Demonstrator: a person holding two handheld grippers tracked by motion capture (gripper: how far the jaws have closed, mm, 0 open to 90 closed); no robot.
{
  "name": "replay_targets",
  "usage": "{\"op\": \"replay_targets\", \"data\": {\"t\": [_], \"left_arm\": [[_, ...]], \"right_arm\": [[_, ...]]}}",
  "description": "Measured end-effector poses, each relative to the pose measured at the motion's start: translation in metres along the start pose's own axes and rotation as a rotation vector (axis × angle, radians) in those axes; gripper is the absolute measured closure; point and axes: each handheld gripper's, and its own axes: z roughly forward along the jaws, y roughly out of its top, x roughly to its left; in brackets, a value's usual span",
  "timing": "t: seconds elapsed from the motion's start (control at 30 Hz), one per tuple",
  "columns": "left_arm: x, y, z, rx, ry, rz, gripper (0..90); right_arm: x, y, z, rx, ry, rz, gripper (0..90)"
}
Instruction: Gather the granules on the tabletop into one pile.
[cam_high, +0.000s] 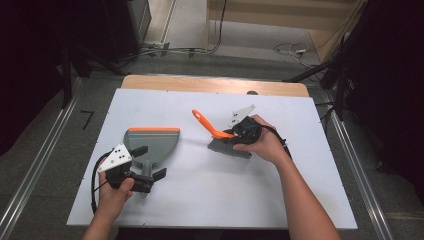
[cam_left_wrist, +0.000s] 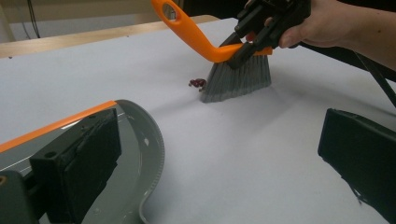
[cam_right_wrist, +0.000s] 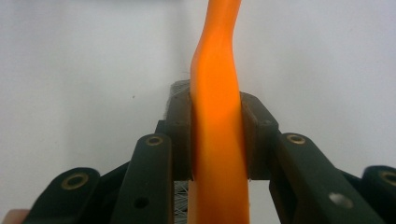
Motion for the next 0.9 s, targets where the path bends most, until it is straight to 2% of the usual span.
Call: {"op": "replay_targets", "data": {"t": [0.3, 0.43, 0.53, 0.6, 0.73, 0.8, 0.83, 0.9], "left_arm": [[0.0, 0.0, 0.0, 0.0, 0.0, -0.003, 0.0], [0.001, 0.0, 0.0, 0.003, 0.002, -0.003, 0.0], [0.001, 0.0, 0.0, 0.006, 0.002, -0.001, 0.0], [0.001, -0.001, 0.001, 0.005, 0.001, -0.002, 0.0], [0.0, -0.001, 0.002, 0.006, -0.003, 0.0, 0.0], [-0.001, 0.0, 0.002, 0.008, -0.003, 0.001, 0.0], [-0.001, 0.0, 0.003, 0.008, -0.004, 0.003, 0.0], [-0.002, 0.0, 0.003, 0.011, -0.005, 0.007, 0.0]], "right_arm": [[-0.006, 0.003, 0.001, 0.006, -0.027, 0.011, 67.5], [-0.003, 0.006, -0.002, 0.017, -0.024, 0.023, 67.8], [0.0, 0.011, -0.01, 0.01, -0.027, 0.06, 68.0], [0.001, 0.015, -0.017, -0.014, -0.033, 0.112, 68.1], [0.01, 0.029, -0.027, -0.06, -0.073, 0.261, 68.1], [0.014, 0.036, -0.024, -0.069, -0.082, 0.332, 68.0], [0.015, 0.04, -0.022, -0.074, -0.081, 0.382, 68.0], [0.017, 0.045, -0.011, -0.092, -0.064, 0.453, 68.1]]}}
